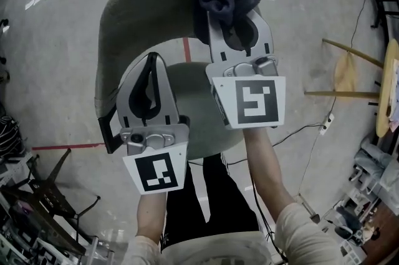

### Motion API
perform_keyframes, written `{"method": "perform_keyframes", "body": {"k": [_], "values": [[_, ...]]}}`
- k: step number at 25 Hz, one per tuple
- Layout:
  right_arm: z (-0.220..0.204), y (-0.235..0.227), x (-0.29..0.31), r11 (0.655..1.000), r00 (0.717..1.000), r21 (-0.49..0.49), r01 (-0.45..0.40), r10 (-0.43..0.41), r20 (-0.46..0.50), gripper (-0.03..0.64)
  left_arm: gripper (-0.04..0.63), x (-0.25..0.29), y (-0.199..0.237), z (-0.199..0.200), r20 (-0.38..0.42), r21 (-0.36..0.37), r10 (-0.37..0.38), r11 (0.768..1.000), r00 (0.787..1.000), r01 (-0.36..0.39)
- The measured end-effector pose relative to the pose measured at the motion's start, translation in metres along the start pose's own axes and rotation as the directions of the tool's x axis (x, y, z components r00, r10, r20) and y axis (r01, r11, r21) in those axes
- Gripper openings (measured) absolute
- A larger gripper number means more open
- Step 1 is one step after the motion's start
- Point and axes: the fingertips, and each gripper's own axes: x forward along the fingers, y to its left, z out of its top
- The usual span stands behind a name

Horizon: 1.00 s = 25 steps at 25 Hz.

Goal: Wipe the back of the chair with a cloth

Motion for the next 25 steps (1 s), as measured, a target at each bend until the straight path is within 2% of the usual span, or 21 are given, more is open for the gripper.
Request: {"method": "perform_keyframes", "body": {"k": [10, 13, 17, 21, 25], "values": [[-0.013, -0.03, -0.025, 0.996, 0.996, 0.002, 0.093, -0.093, -0.018, 0.054, 0.015, 0.004, -0.027, -0.01, -0.02, -0.013, -0.052, 0.999, 0.998, 0.052], [-0.018, -0.037, -0.031, 0.992, 0.991, -0.012, 0.122, -0.123, -0.047, 0.054, 0.015, 0.002, -0.025, -0.009, -0.022, -0.013, -0.051, 0.999, 0.998, 0.051], [-0.015, -0.039, -0.032, 0.992, 0.992, -0.026, 0.121, -0.122, -0.015, 0.054, 0.015, -0.002, -0.017, -0.009, -0.023, -0.009, -0.032, 0.999, 0.999, 0.031], [-0.011, -0.021, -0.033, 0.997, 0.999, -0.047, 0.053, -0.053, 0.011, 0.054, 0.015, -0.013, -0.001, -0.015, -0.039, -0.011, 0.007, 1.0, 0.999, -0.008], [-0.007, 0.034, -0.03, 0.995, 0.994, 0.002, -0.1, 0.1, 0.044, 0.054, 0.015, -0.03, 0.017, -0.026, -0.06, -0.009, 0.05, 0.999, 0.997, -0.051]]}}
